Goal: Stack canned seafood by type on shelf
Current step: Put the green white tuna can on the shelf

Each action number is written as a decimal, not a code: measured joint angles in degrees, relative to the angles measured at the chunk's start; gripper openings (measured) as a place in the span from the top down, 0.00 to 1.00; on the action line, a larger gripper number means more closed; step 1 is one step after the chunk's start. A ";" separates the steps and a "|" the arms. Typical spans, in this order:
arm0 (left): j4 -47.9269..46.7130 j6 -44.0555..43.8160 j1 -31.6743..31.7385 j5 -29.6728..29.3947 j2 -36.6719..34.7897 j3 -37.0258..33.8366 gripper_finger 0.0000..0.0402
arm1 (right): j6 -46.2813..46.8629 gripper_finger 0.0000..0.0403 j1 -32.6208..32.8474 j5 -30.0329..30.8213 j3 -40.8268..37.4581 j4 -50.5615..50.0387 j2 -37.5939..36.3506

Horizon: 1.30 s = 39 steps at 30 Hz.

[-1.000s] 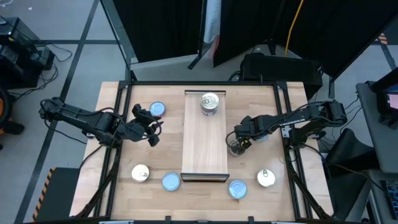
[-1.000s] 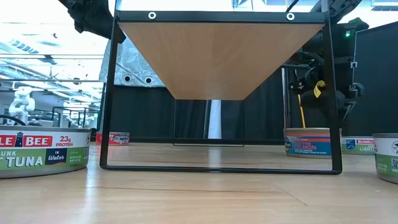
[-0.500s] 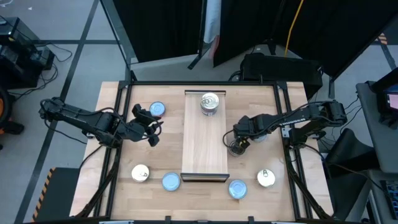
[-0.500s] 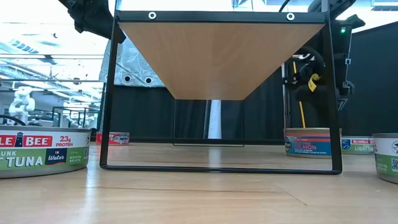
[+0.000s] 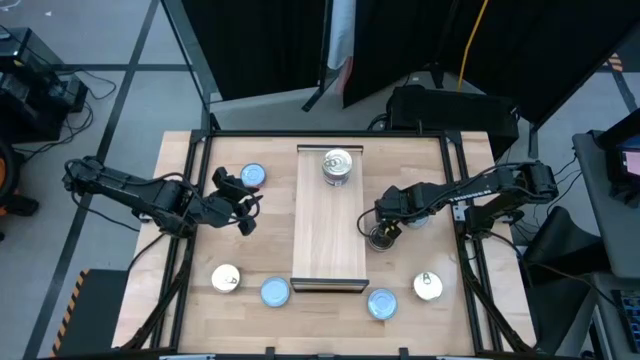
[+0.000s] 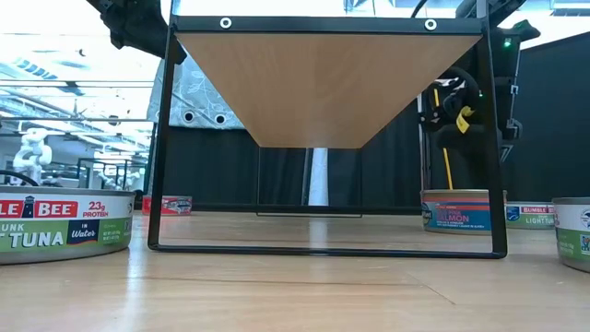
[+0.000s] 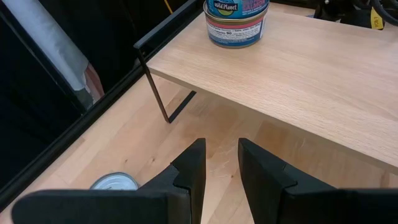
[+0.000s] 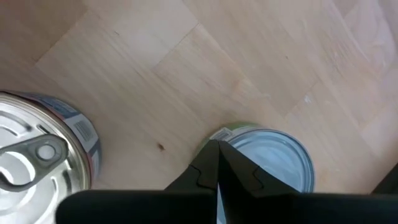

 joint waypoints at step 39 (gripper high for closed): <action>0.02 -0.02 0.01 0.44 0.00 0.00 0.76 | -4.49 1.00 -3.80 -4.49 -2.55 2.89 -0.16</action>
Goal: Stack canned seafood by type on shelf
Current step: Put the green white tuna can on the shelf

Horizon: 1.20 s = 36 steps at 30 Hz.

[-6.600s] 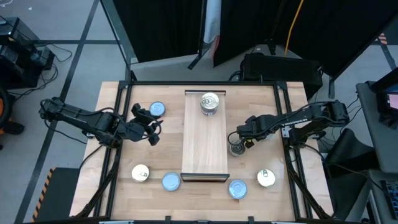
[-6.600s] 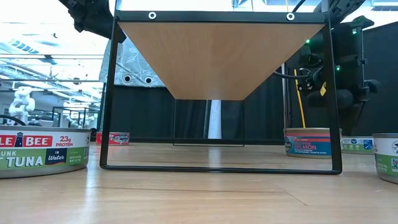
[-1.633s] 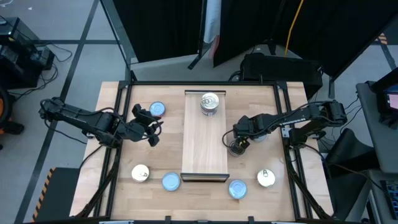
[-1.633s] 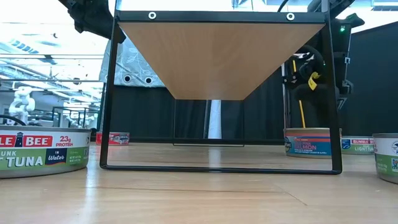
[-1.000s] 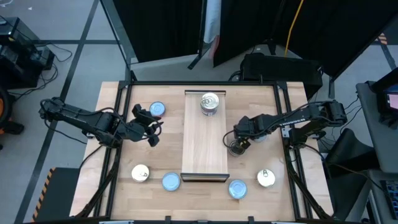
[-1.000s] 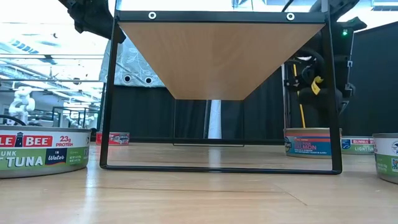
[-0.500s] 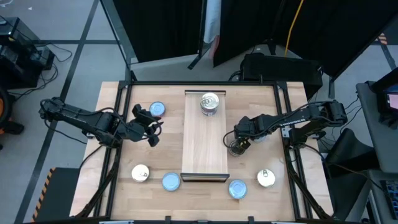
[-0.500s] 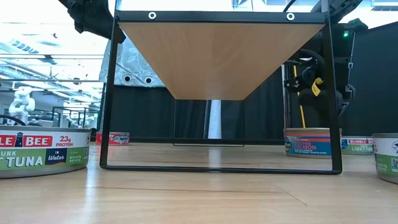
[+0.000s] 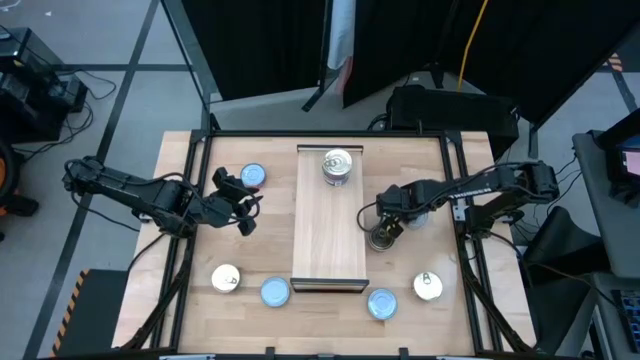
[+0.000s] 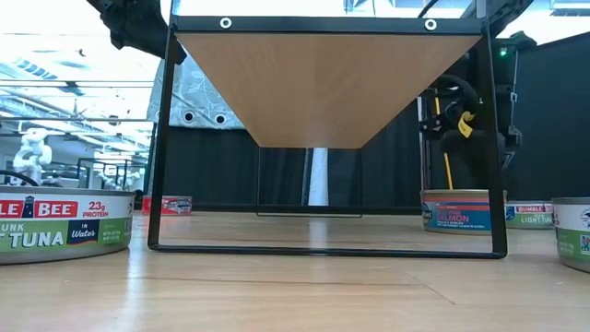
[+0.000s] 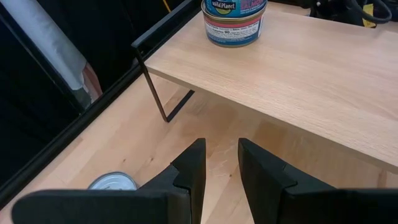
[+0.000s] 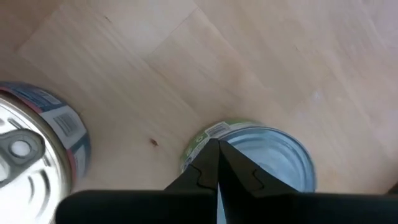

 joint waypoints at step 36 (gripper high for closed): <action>-0.13 0.07 0.01 0.00 0.02 0.00 0.76 | -7.07 1.00 -4.44 -2.72 -0.19 5.94 5.65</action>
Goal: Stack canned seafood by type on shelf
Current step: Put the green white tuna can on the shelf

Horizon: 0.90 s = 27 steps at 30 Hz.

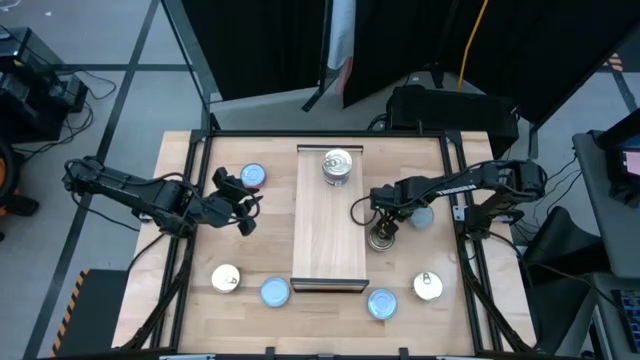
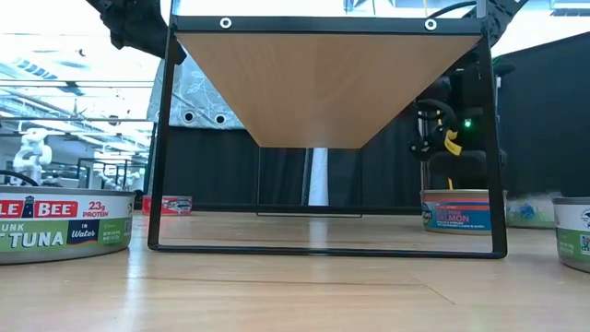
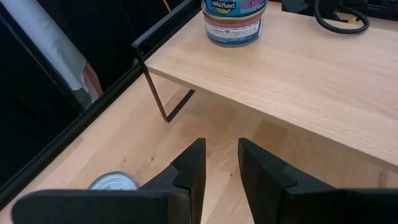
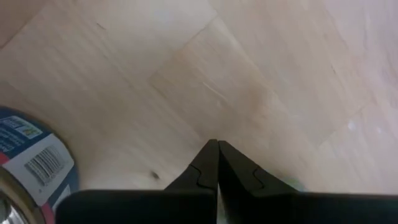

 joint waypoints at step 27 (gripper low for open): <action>0.00 -0.07 -0.18 0.73 -0.01 0.00 0.76 | 36.06 1.00 16.76 -3.19 6.75 -32.88 -10.88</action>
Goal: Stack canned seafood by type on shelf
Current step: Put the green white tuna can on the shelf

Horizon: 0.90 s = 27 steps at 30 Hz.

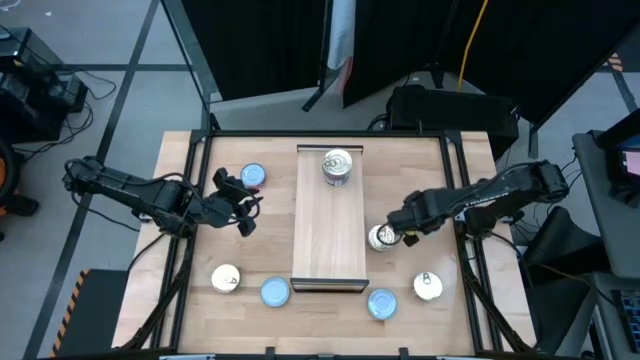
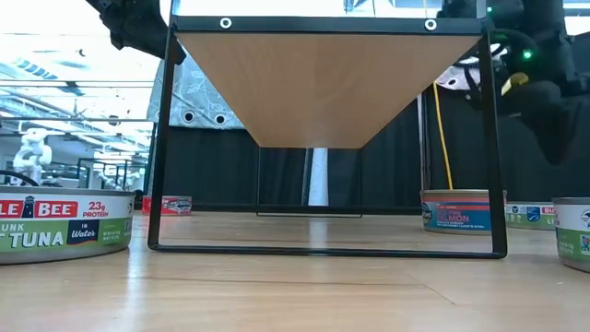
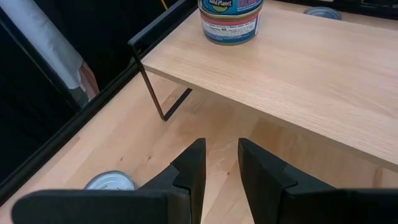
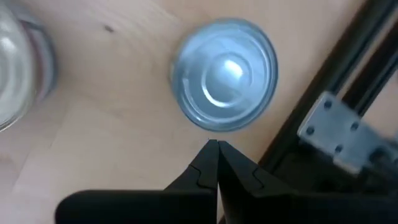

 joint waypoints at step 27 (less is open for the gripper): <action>2.10 1.60 -0.98 0.12 0.01 0.00 0.76 | 16.31 1.00 3.25 1.90 -11.05 12.69 0.04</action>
